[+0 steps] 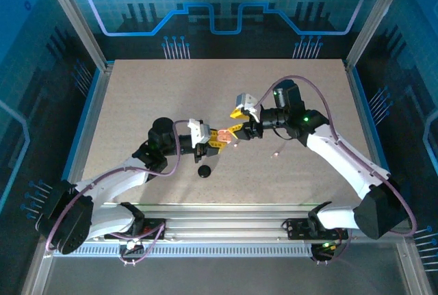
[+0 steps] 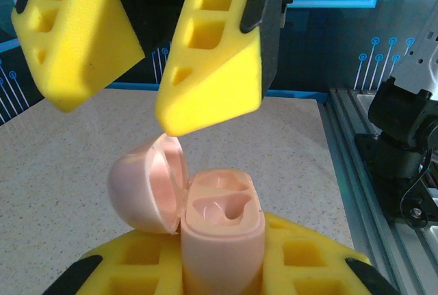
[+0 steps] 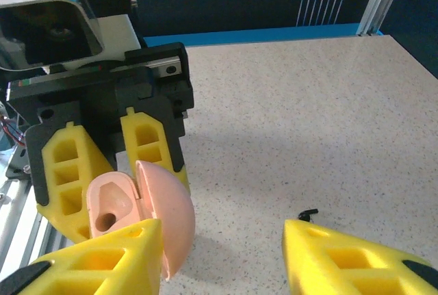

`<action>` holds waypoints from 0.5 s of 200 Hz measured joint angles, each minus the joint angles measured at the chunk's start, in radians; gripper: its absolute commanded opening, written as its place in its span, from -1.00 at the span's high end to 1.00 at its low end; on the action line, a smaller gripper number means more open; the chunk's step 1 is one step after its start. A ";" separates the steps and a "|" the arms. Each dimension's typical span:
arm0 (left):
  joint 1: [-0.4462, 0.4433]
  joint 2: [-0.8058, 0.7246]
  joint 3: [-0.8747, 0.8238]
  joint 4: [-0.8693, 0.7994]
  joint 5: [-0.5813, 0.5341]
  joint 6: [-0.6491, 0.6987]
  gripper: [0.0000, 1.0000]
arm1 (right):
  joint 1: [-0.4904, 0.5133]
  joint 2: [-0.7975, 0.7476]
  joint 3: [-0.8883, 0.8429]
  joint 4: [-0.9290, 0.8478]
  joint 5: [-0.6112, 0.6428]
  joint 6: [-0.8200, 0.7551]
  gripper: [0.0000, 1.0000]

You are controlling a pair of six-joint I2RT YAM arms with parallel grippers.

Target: Insert the wireless bluetooth earbuds into the charging case

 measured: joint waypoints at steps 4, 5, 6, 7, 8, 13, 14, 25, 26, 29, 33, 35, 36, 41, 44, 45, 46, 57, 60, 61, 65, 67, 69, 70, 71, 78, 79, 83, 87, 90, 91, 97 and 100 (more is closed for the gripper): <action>0.000 0.000 0.000 0.000 -0.001 0.000 0.71 | 0.000 0.000 0.000 0.002 0.001 0.005 0.01; 0.000 0.000 0.000 0.000 -0.001 0.000 0.71 | 0.000 0.000 0.000 0.002 0.001 0.005 0.01; 0.000 0.000 0.000 0.000 -0.001 0.000 0.71 | 0.000 0.000 0.000 0.002 0.002 0.006 0.01; 0.000 0.000 0.000 0.000 -0.001 0.000 0.71 | 0.000 0.000 0.000 0.002 0.002 0.007 0.01; 0.000 0.000 0.000 0.000 -0.002 0.000 0.72 | 0.000 0.000 0.000 0.003 0.002 0.008 0.00; 0.000 0.000 0.000 0.000 -0.004 0.000 0.71 | 0.000 0.000 -0.001 0.004 0.003 0.011 -0.01; 0.000 0.000 0.000 0.000 -0.004 0.000 0.71 | 0.000 0.000 -0.001 0.004 0.003 0.011 -0.01; 0.000 0.000 0.000 0.001 -0.008 0.000 0.71 | -0.001 -0.002 -0.003 0.007 0.003 0.022 -0.07; 0.000 0.000 0.000 0.001 -0.009 0.000 0.71 | -0.001 -0.002 -0.003 0.007 0.003 0.022 -0.08; 0.000 0.000 0.000 0.002 -0.011 0.000 0.72 | -0.002 -0.003 -0.004 0.009 0.005 0.024 -0.10; 0.000 0.000 0.000 0.002 -0.013 0.000 0.71 | -0.002 -0.004 -0.004 0.010 0.007 0.032 -0.11; 0.000 0.000 0.000 0.003 -0.016 0.000 0.71 | -0.002 -0.004 -0.004 0.010 0.010 0.032 -0.11; 0.000 0.000 0.000 0.003 -0.016 0.000 0.71 | -0.002 -0.004 -0.004 0.010 0.010 0.032 -0.12; 0.000 0.000 0.000 0.008 -0.022 0.000 0.71 | -0.004 -0.005 -0.004 0.013 0.015 0.043 -0.13; 0.000 0.000 -0.001 0.010 -0.026 -0.001 0.71 | -0.005 -0.006 -0.004 0.014 0.017 0.045 -0.13; 0.000 0.000 -0.001 0.011 -0.027 -0.001 0.71 | -0.005 -0.006 -0.004 0.014 0.018 0.048 -0.13; 0.000 0.000 -0.002 0.013 -0.029 -0.001 0.71 | -0.006 -0.006 -0.004 0.014 0.018 0.050 -0.13; 0.001 0.000 -0.010 0.039 -0.044 -0.008 0.72 | -0.012 -0.011 -0.004 0.014 0.038 0.072 -0.13; 0.001 0.000 -0.014 0.048 -0.048 -0.012 0.72 | -0.013 -0.013 -0.004 0.014 0.047 0.085 -0.13; 0.002 0.000 -0.017 0.053 -0.050 -0.013 0.71 | -0.014 -0.014 -0.004 0.014 0.052 0.086 -0.13; 0.003 0.000 -0.024 0.068 -0.056 -0.020 0.71 | -0.016 -0.015 -0.004 0.013 0.061 0.097 -0.13; 0.003 0.000 -0.028 0.074 -0.059 -0.021 0.72 | -0.019 -0.016 -0.004 0.012 0.071 0.108 -0.13; 0.003 0.000 -0.031 0.080 -0.061 -0.021 0.71 | -0.019 -0.017 -0.004 0.012 0.074 0.109 -0.13; 0.003 0.000 -0.032 0.081 -0.061 -0.022 0.71 | -0.020 -0.017 -0.004 0.012 0.078 0.112 -0.13; 0.003 0.000 -0.034 0.084 -0.062 -0.024 0.71 | -0.020 -0.018 -0.004 0.011 0.082 0.117 -0.13; 0.004 0.000 -0.048 0.106 -0.073 -0.031 0.72 | -0.024 -0.019 -0.004 0.009 0.102 0.138 -0.13; 0.004 0.001 -0.054 0.114 -0.079 -0.033 0.72 | -0.024 -0.020 -0.004 0.008 0.106 0.142 -0.13; 0.004 0.001 -0.063 0.127 -0.088 -0.039 0.73 | -0.025 -0.021 -0.004 0.005 0.121 0.157 -0.13; 0.004 0.001 -0.072 0.142 -0.098 -0.047 0.73 | -0.026 -0.022 -0.004 0.001 0.132 0.169 -0.13; 0.004 0.002 -0.085 0.159 -0.110 -0.053 0.73 | -0.026 -0.022 -0.004 -0.004 0.145 0.184 -0.13; 0.004 0.002 -0.088 0.164 -0.113 -0.054 0.73 | -0.026 -0.022 -0.003 -0.006 0.150 0.187 -0.13; 0.004 0.002 -0.109 0.191 -0.134 -0.064 0.73 | -0.026 -0.022 -0.002 -0.021 0.176 0.214 -0.13; 0.004 0.003 -0.121 0.205 -0.145 -0.071 0.73 | -0.026 -0.022 -0.002 -0.025 0.185 0.227 -0.13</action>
